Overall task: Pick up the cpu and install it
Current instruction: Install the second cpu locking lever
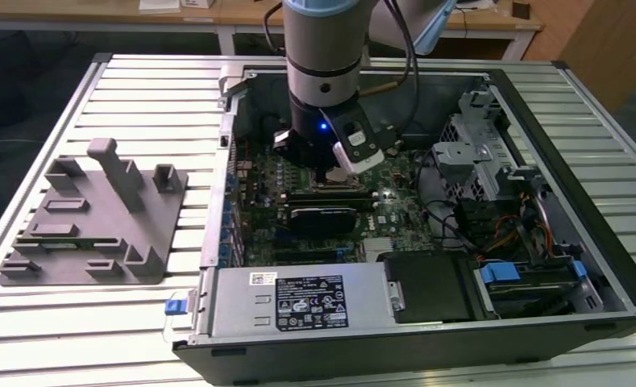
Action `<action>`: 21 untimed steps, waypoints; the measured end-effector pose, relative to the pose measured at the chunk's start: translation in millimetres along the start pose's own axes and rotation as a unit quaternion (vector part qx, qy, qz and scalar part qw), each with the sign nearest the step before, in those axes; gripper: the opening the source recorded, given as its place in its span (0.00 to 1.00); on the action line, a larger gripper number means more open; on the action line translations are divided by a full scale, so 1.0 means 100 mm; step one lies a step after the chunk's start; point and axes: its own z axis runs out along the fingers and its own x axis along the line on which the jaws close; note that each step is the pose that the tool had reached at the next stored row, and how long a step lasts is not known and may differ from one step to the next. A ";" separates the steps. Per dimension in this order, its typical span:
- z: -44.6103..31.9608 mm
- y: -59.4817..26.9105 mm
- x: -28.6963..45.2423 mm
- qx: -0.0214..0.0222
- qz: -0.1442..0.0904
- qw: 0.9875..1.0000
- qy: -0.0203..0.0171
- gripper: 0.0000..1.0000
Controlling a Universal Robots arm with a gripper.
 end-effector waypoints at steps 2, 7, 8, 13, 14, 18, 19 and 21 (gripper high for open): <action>0.011 -0.002 0.008 0.000 0.000 1.000 0.000 0.11; 0.032 -0.005 0.024 -0.002 -0.001 1.000 0.000 0.11; 0.037 -0.006 0.026 -0.002 -0.001 1.000 0.000 0.11; 0.070 -0.010 0.033 -0.007 -0.002 1.000 0.000 0.11; 0.078 -0.011 0.034 -0.010 -0.002 1.000 0.001 0.11; 0.107 -0.014 0.041 -0.015 -0.002 1.000 0.001 0.11; 0.113 -0.015 0.042 -0.015 -0.002 1.000 0.001 0.11; 0.128 -0.017 0.049 -0.015 -0.002 1.000 0.001 0.11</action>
